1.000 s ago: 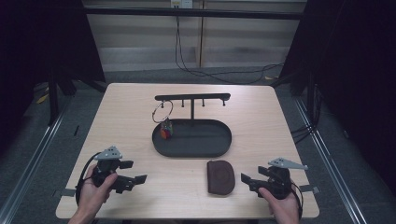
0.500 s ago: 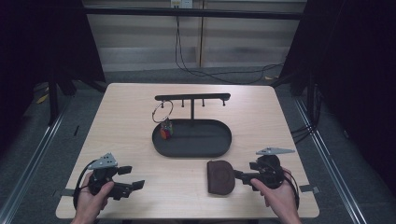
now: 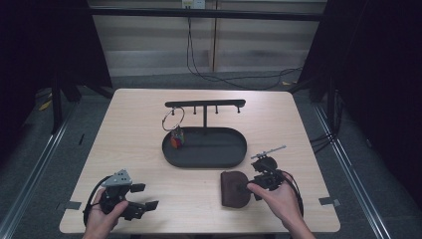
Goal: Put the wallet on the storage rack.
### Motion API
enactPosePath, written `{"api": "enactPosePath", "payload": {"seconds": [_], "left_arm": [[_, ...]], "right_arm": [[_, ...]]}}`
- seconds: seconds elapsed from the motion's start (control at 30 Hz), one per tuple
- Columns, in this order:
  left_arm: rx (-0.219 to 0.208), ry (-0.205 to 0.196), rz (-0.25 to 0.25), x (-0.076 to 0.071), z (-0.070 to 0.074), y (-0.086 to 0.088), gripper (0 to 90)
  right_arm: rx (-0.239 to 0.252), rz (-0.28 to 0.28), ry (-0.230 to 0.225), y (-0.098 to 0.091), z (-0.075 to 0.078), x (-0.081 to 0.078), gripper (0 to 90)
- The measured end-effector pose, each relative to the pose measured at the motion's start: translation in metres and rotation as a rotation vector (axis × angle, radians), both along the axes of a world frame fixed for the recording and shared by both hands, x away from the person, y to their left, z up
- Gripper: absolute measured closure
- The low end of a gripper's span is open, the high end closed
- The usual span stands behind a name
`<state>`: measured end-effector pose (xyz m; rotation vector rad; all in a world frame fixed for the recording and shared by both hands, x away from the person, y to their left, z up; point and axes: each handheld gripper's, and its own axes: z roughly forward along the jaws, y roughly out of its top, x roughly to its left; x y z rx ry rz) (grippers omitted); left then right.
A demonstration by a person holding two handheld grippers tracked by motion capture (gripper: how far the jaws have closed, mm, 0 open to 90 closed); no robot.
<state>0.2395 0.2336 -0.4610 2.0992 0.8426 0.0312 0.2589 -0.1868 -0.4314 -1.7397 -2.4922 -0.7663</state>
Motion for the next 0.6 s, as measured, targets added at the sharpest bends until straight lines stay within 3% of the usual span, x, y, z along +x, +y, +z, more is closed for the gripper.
{"api": "enactPosePath", "payload": {"seconds": [0.17, 0.4, 0.6], "left_arm": [[0.008, -0.009, -0.01, 0.0, 0.001, 0.001, 17.4], [0.001, -0.007, 0.004, 0.001, 0.0, 0.003, 17.4], [0.009, -0.003, -0.003, 0.001, 0.0, 0.002, 17.4]], "right_arm": [[-0.025, -0.011, 0.097, 0.005, -0.006, 0.015, 20.1], [-0.062, -0.02, 0.151, 0.012, -0.013, 0.028, 19.2], [-0.058, -0.029, 0.192, 0.019, -0.018, 0.034, 18.6]]}}
